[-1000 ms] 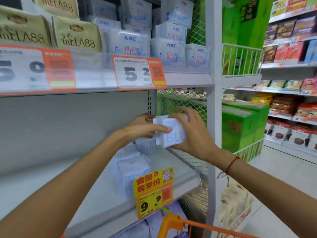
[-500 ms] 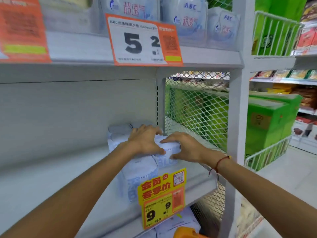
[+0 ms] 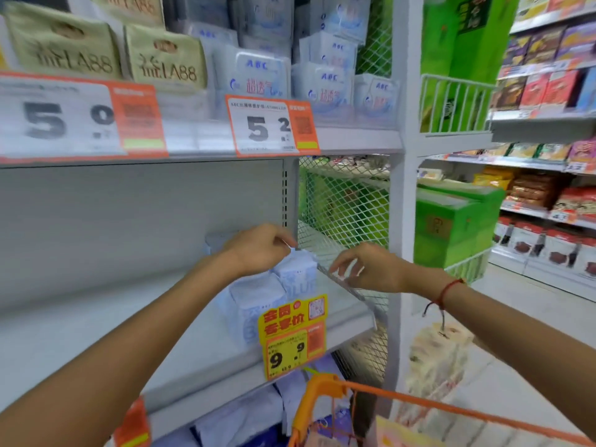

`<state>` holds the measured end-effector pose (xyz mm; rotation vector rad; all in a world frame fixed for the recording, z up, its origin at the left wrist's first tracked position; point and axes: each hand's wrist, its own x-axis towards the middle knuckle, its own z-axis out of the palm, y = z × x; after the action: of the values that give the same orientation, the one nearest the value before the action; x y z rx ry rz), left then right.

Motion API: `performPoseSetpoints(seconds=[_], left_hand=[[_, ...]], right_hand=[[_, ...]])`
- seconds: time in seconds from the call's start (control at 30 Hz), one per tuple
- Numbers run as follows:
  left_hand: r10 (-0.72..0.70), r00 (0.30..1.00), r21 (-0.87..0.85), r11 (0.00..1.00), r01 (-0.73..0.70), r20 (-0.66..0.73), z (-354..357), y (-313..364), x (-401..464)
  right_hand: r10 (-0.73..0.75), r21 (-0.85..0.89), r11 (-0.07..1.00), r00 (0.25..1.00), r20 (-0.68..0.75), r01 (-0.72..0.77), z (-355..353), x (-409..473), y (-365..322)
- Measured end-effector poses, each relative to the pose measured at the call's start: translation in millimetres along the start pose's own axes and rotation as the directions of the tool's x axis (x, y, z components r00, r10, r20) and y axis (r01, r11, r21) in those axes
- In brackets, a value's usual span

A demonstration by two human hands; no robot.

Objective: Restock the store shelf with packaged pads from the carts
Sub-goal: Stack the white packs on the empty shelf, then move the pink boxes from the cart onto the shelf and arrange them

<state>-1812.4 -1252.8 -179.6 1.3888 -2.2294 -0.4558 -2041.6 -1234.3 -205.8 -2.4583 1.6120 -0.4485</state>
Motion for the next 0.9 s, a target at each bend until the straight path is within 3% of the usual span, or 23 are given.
performPoseSetpoints(seconds=[0.13, 0.3, 0.43, 0.57, 0.63, 0.73, 0.9], left_hand=[[0.074, 0.995, -0.086, 0.994, -0.067, 0.074, 8.5, 34.1, -50.3], [0.105, 0.980, 0.039, 0.993, -0.113, 0.171, 45.6, 61.3, -105.1], [0.137, 0.953, 0.044, 0.987, -0.155, 0.269, 81.0, 73.5, -138.6], [0.136, 0.916, 0.072, 0.982, -0.175, 0.378, 111.1, 72.1, -161.7], [0.092, 0.906, 0.197, 0.962, -0.188, 0.413, 124.5, 63.3, -170.8], [-0.001, 0.912, 0.385, 0.907, -0.172, 0.411, 139.9, 44.3, -181.0], [0.037, 0.935, 0.422, 0.886, -0.194, 0.352, 146.6, 33.8, -188.3]], right_hand=[[0.014, -0.113, 0.994, 0.994, 0.112, -0.002, -19.8, -64.2, -19.8], [0.123, -0.206, 0.976, 0.958, 0.260, -0.069, -28.4, -142.8, -43.7], [0.261, -0.297, 0.942, 0.894, 0.363, -0.155, -18.2, -189.6, -56.9], [0.400, -0.387, 0.896, 0.780, 0.481, -0.220, 8.4, -219.0, -53.6], [0.439, -0.430, 0.873, 0.753, 0.489, -0.230, 30.6, -223.0, -47.1], [0.417, -0.436, 0.875, 0.785, 0.459, -0.210, 68.7, -212.3, -44.6], [0.438, -0.422, 0.866, 0.816, 0.378, -0.269, 96.0, -195.3, -44.6]])
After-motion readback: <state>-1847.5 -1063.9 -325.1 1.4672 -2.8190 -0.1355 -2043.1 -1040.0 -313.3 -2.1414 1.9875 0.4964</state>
